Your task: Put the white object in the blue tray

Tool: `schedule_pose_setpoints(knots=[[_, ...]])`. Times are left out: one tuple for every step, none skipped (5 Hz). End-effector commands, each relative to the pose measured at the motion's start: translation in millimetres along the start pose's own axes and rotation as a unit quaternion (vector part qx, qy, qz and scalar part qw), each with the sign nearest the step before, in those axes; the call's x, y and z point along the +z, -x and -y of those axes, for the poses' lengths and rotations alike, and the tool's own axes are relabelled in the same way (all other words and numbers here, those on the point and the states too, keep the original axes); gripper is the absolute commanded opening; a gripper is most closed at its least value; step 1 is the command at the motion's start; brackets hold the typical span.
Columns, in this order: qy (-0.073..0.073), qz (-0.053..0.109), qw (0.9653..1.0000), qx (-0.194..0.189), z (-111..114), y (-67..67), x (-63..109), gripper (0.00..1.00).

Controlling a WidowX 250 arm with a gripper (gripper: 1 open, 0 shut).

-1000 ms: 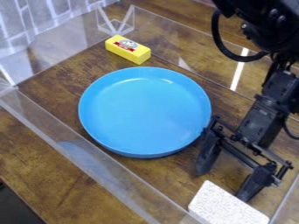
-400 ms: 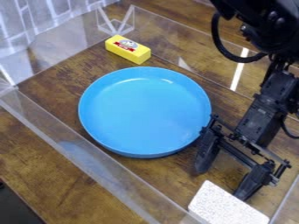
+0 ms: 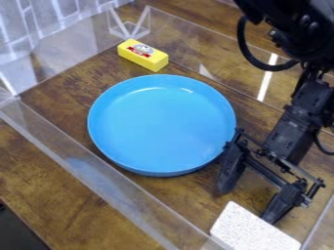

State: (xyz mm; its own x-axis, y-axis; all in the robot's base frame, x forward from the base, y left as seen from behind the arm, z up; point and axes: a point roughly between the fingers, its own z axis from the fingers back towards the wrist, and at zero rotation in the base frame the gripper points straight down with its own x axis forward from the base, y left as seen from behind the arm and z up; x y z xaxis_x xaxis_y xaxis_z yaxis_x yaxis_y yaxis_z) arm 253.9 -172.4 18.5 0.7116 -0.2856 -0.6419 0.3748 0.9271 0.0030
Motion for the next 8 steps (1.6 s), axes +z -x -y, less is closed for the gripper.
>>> schedule_pose_setpoints(knots=[[-0.007, -0.024, 0.9993, -0.028, 5.0, 10.8, 1.0, 1.0], [-0.006, -0.029, 0.9991, -0.03, 5.7, 10.6, 1.5, 1.0], [-0.005, -0.034, 0.9989, -0.031, 6.2, 10.1, 2.0, 1.0], [-0.005, -0.04, 0.9986, -0.033, 6.6, 9.9, 2.2, 1.0], [-0.005, -0.046, 0.9983, -0.035, 7.2, 9.5, 2.2, 1.0], [-0.005, -0.052, 0.998, -0.037, 7.7, 9.0, 2.2, 1.0], [-0.006, -0.057, 0.9976, -0.038, 8.2, 8.9, 2.6, 1.0], [-0.006, -0.063, 0.9972, -0.04, 8.7, 8.7, 2.6, 1.0]])
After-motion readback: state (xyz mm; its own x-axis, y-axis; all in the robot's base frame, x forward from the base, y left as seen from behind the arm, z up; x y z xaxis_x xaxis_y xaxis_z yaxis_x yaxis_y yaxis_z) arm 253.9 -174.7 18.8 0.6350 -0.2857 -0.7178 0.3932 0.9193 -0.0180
